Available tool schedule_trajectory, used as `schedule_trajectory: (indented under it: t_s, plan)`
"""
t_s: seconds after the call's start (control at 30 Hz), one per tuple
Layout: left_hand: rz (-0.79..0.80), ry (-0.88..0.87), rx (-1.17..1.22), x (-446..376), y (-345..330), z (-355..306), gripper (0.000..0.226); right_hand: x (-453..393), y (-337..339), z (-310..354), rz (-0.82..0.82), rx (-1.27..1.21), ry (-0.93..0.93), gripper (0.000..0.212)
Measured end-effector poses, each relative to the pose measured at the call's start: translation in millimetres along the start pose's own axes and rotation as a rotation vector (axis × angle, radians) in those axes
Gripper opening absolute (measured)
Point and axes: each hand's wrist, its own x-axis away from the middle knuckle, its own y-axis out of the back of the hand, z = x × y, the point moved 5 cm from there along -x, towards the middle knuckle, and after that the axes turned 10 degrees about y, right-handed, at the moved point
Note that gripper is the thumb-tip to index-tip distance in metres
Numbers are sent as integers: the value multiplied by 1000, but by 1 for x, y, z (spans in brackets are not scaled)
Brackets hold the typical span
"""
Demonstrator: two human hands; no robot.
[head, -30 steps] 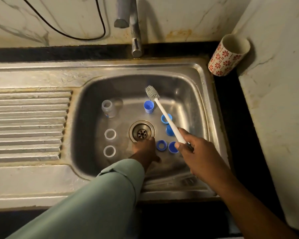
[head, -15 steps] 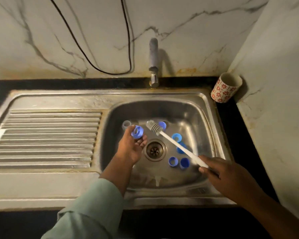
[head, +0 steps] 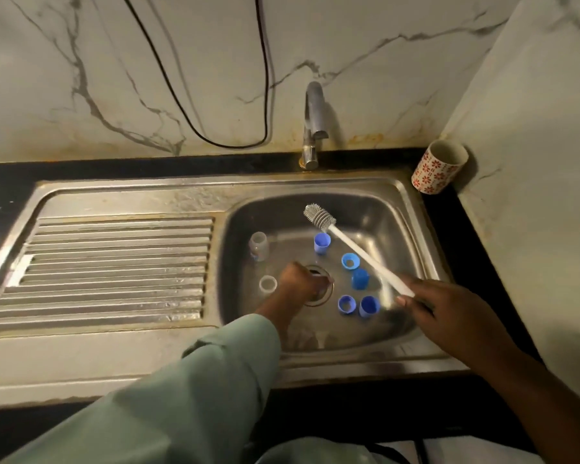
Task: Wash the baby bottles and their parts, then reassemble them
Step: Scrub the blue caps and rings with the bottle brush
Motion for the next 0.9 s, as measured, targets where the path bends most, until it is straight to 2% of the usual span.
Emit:
schedule_trajectory:
  t_s: [0.07, 0.17, 0.27, 0.37, 0.4, 0.57, 0.67, 0.83, 0.9]
  plan:
    - [15, -86, -413, -18, -20, 4, 48, 3, -4, -5, -6, -22, -36, 39]
    - [14, -108, -901, -43, -47, 18, 70, 7, -11, -17, 21, -71, -80, 41]
    - [2, -136, -1131, -62, -75, 29, 71, 9, -15, -34, 12, -118, -104, 41]
    - [22, -162, -1121, -72, -91, 37, 97, 10, -19, -44, 44, -118, -97, 43]
    - [31, -160, -1116, -73, -94, 38, 99, 10, -19, -48, 50, -117, -102, 43]
    - [57, -141, -1094, -75, -95, 47, 66, 6, -18, -54, 70, -133, -100, 45]
    - [44, -100, -1007, -69, -83, 39, 67, 1, -16, -57, 45, -138, -102, 45]
    - [-244, -198, -778, -46, -28, 6, 30, -11, -21, -43, 28, -139, -56, 43]
    - [-221, -231, -706, -38, -25, -2, 28, -15, -24, -38, 24, -149, -48, 43]
